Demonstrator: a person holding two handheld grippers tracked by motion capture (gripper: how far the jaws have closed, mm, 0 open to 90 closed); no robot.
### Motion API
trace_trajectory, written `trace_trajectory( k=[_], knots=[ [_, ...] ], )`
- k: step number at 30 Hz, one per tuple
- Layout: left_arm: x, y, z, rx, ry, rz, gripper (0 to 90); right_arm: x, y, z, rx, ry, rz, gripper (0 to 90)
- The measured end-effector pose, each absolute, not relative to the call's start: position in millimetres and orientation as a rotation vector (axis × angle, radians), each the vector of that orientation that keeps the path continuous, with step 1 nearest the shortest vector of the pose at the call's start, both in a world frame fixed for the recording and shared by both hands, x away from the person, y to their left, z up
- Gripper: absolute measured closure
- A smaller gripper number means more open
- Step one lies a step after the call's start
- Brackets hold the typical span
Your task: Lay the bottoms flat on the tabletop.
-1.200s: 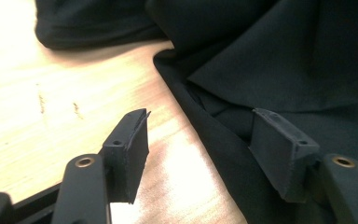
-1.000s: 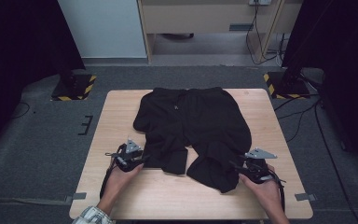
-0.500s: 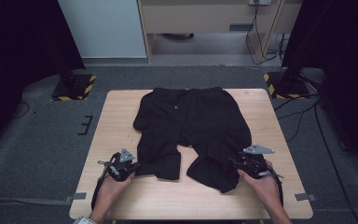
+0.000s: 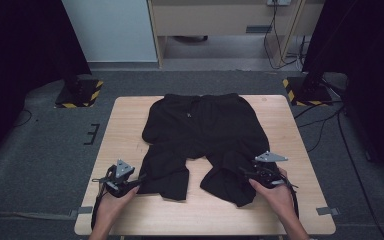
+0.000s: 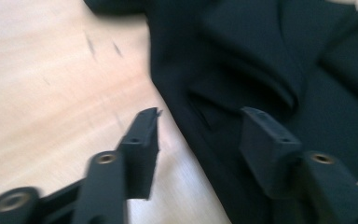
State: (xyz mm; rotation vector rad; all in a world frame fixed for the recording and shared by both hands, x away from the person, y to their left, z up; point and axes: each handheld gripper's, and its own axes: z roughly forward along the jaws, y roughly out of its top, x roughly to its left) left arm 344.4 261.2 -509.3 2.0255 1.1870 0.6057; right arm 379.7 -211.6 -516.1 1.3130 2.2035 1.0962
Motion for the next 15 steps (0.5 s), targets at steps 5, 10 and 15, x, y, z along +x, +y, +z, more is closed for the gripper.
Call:
trace_trajectory(
  k=[5,10,15],
  knots=[
    [358.0,248.5,-510.1,2.034,1.156,0.611,37.6,371.8,-211.2,-519.8,1.334,2.214,1.077,34.3],
    [368.9,234.4,-511.0,2.061,1.126,0.630,35.7,357.9,-210.4,-526.4,1.339,2.241,1.013,28.7],
    [382.3,232.0,-519.5,2.106,1.175,0.606,36.1,350.8,-210.2,-529.4,1.341,2.230,0.973,30.8]
  ],
)
